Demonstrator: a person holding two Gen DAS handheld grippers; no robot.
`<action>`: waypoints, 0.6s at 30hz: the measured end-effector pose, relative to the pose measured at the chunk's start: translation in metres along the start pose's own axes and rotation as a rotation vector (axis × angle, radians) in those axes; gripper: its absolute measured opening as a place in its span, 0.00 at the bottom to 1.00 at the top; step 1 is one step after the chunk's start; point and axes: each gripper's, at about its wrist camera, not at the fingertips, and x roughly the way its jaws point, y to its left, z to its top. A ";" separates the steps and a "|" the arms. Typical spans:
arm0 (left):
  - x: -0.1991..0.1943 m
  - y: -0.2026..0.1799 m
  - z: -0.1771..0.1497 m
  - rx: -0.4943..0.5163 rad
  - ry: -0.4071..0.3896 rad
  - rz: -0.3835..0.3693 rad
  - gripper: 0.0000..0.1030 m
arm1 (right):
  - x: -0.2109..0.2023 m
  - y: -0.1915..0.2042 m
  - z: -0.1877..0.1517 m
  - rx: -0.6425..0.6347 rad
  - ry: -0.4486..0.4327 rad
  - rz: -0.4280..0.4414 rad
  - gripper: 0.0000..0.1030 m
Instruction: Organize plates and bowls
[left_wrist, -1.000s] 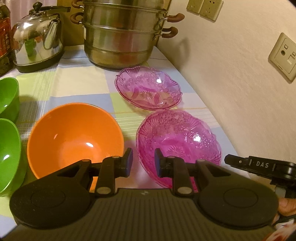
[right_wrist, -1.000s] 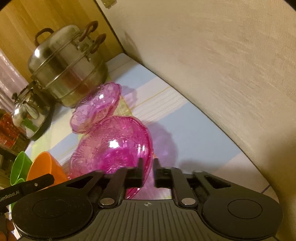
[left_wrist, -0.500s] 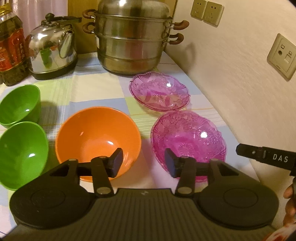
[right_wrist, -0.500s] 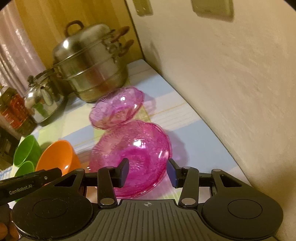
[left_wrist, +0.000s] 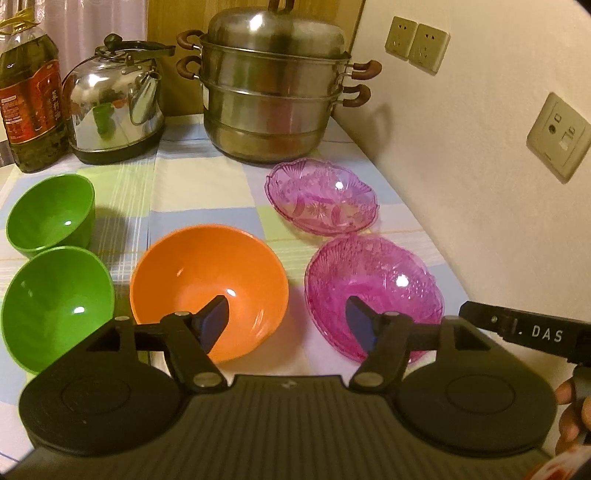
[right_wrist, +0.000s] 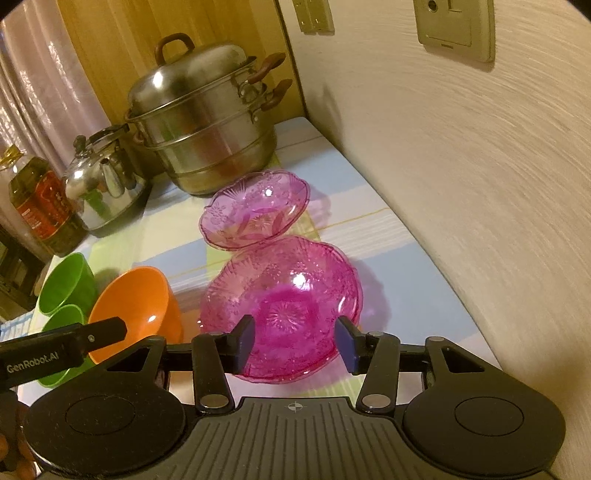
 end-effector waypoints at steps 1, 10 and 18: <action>0.001 0.002 0.004 -0.004 0.000 -0.001 0.65 | 0.001 0.000 0.003 0.000 0.001 0.002 0.48; 0.033 0.014 0.064 0.012 0.009 -0.018 0.65 | 0.030 -0.007 0.050 0.013 -0.003 0.017 0.48; 0.092 0.017 0.116 0.056 0.036 -0.053 0.62 | 0.084 -0.017 0.099 0.005 0.019 0.019 0.48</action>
